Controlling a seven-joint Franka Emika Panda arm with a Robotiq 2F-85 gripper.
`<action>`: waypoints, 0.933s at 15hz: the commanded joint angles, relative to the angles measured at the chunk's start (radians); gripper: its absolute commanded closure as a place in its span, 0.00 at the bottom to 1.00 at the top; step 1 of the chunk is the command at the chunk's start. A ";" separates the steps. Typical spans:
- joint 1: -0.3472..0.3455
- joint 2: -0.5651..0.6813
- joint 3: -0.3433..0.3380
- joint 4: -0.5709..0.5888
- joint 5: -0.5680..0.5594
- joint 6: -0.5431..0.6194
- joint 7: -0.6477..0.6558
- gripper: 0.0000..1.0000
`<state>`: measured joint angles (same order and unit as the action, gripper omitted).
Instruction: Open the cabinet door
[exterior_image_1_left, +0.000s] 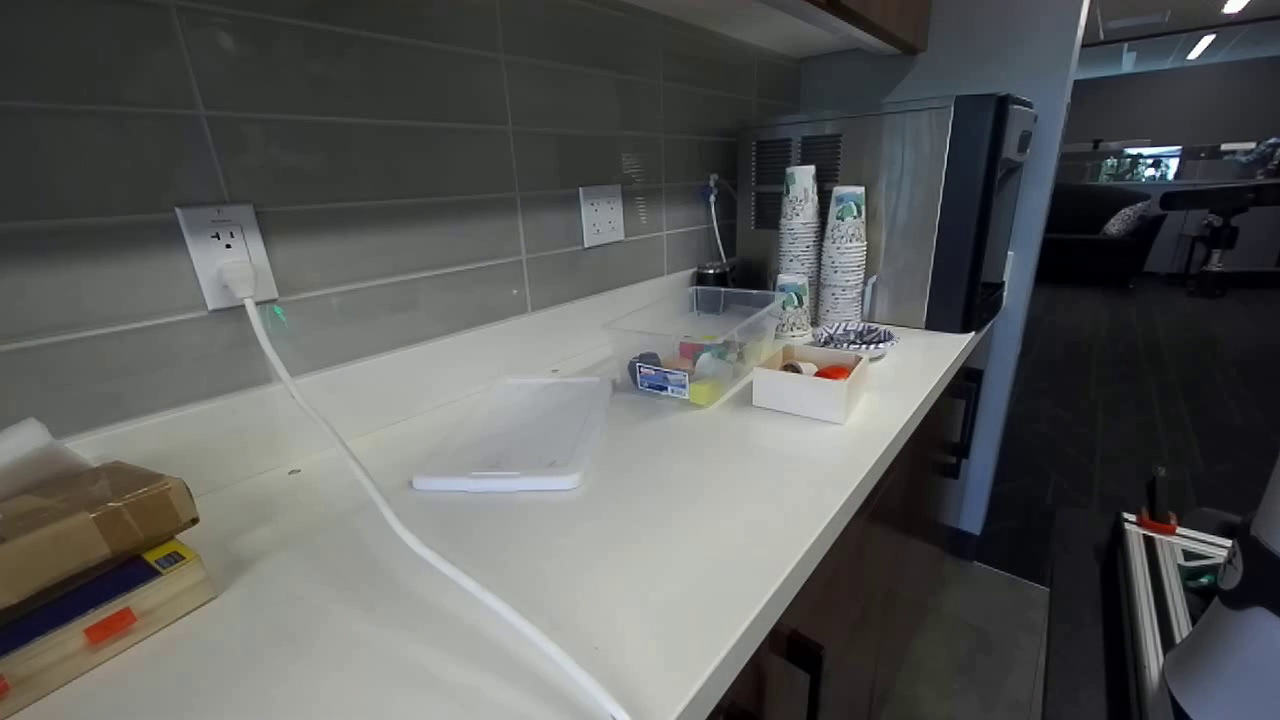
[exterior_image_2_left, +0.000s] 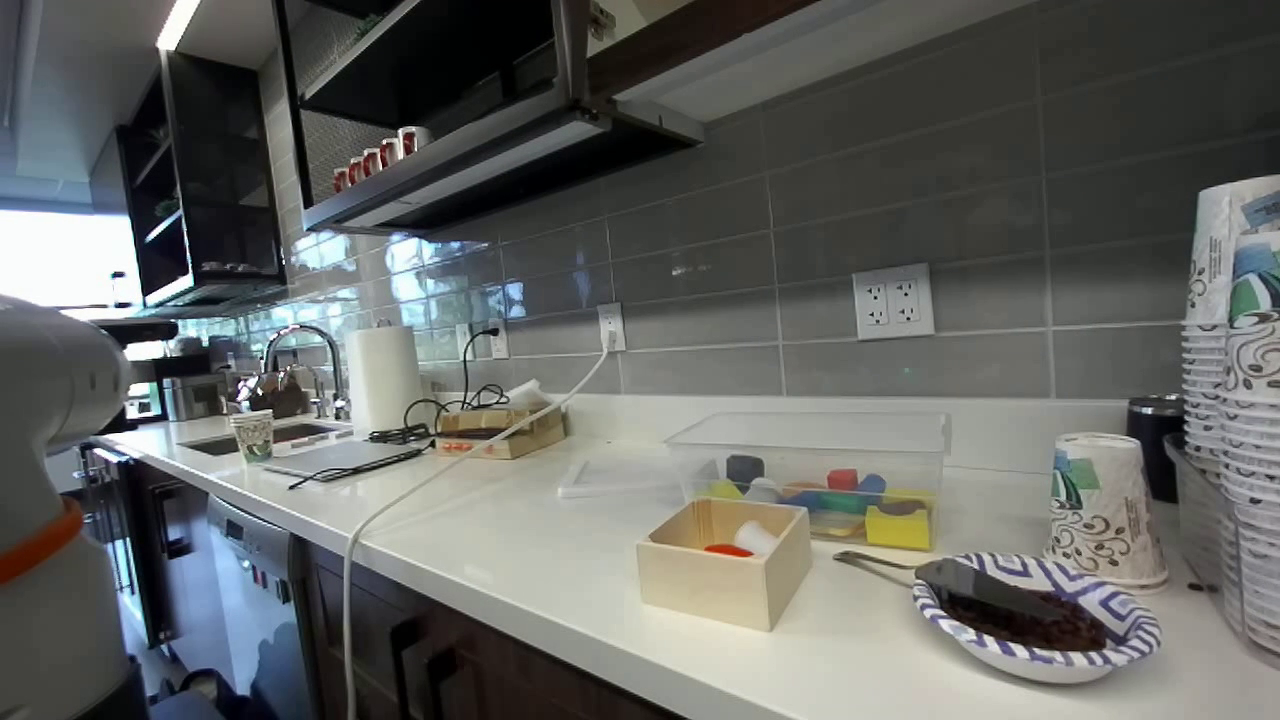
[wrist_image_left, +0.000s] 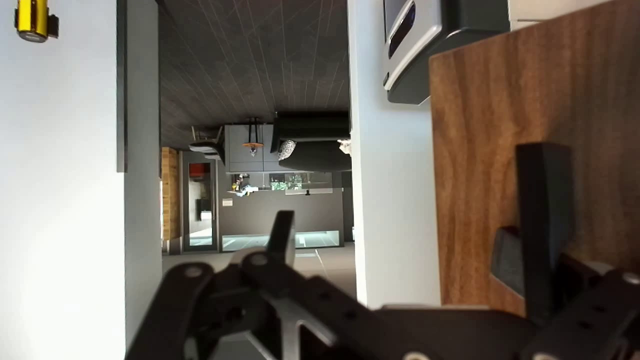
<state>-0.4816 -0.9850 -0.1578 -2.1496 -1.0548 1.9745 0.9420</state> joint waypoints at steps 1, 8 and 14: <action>0.033 0.036 -0.042 0.011 -0.022 -0.045 0.033 0.00; 0.069 0.155 -0.072 0.130 -0.018 -0.033 0.035 0.00; 0.085 0.309 -0.085 0.266 -0.012 -0.031 0.020 0.00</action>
<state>-0.4071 -0.7812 -0.2190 -1.9952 -1.0548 1.9742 0.9626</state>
